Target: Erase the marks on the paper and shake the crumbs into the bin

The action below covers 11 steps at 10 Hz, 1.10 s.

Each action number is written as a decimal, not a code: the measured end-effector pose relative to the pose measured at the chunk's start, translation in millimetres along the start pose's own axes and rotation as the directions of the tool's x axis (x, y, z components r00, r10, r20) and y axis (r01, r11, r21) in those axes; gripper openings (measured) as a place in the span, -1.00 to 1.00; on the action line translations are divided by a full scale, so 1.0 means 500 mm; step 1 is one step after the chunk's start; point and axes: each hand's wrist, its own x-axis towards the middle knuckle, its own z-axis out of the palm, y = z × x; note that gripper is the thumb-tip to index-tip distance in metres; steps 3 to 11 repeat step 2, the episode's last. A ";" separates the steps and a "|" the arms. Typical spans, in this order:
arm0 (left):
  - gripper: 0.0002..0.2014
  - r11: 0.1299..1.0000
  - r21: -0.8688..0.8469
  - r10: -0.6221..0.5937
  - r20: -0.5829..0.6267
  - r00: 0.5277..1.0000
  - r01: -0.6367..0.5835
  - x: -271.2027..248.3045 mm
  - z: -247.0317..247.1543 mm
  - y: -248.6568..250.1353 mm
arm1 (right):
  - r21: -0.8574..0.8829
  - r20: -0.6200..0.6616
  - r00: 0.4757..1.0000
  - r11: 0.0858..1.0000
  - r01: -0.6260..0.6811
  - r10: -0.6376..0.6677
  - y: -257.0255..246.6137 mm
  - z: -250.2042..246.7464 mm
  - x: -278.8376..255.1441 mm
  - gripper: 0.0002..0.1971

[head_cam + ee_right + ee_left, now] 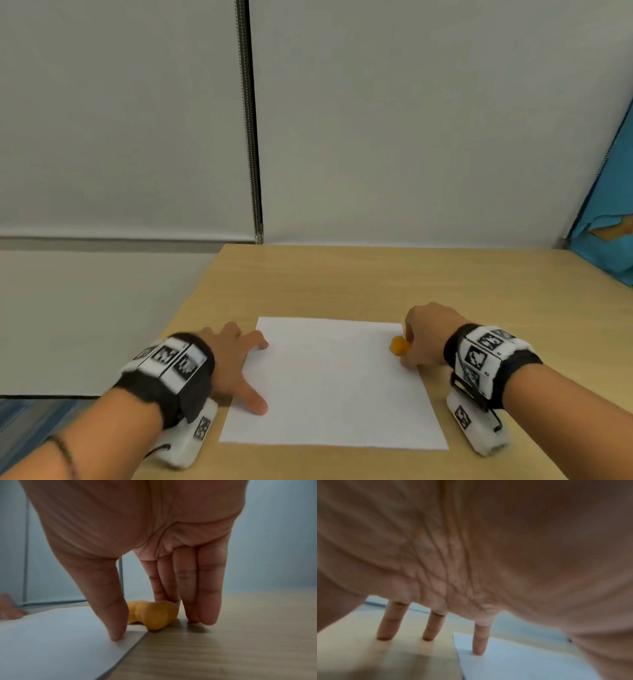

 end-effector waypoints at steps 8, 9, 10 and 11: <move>0.08 0.979 -0.178 0.117 0.117 0.986 -0.095 0.017 -0.005 -0.019 | 0.256 0.131 0.988 0.966 0.040 -0.076 0.055 -0.016 0.002 -0.42; 0.08 0.979 -0.178 0.117 0.117 0.986 -0.095 0.017 -0.005 -0.019 | 0.256 0.131 0.988 0.966 0.040 -0.076 0.055 -0.016 0.002 -0.42; 0.08 0.979 -0.178 0.117 0.117 0.986 -0.095 0.017 -0.005 -0.019 | 0.256 0.131 0.988 0.966 0.040 -0.076 0.055 -0.016 0.002 -0.42; 0.08 0.979 -0.178 0.117 0.117 0.986 -0.095 0.017 -0.005 -0.019 | 0.256 0.131 0.988 0.966 0.040 -0.076 0.055 -0.016 0.002 -0.42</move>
